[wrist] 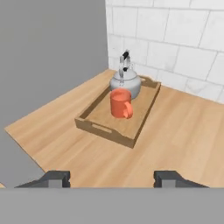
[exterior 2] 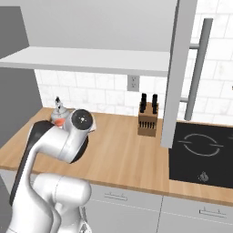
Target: Pick the kettle from the counter and place it on the tray. Then pick the mug from the cabinet and place it on the tray. Then close the cabinet doors.
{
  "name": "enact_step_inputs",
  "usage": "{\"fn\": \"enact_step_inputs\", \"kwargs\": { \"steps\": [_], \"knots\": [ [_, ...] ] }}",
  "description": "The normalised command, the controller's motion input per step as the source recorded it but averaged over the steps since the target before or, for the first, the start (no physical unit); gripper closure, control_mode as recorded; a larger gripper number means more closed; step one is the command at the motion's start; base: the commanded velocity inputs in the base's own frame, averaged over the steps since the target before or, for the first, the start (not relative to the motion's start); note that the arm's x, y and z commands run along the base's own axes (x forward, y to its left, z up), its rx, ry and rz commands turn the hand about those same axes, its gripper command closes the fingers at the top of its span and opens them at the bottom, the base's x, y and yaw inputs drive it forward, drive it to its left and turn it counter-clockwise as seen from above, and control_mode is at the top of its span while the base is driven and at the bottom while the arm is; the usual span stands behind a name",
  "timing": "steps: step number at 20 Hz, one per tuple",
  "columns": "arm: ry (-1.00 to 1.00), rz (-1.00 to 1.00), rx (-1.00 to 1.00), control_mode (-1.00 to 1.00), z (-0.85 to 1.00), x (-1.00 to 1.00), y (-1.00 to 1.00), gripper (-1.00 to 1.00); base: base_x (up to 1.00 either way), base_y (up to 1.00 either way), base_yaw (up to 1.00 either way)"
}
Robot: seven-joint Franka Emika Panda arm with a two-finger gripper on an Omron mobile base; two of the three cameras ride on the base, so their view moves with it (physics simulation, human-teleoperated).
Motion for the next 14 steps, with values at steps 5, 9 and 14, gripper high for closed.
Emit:
{"fn": "enact_step_inputs", "kwargs": {
  "steps": [5,9,14],
  "knots": [
    [0.0,-0.09,0.01,-1.0,0.0,-0.01,-0.46,1.0,0.0,0.0,0.0],
    [0.0,0.01,0.16,-1.0,0.0,0.0,-0.45,1.0,0.0,0.0,0.0],
    [-0.03,0.01,0.38,-1.0,0.0,-0.06,-0.53,1.0,0.0,0.0,0.0]
  ]
}}
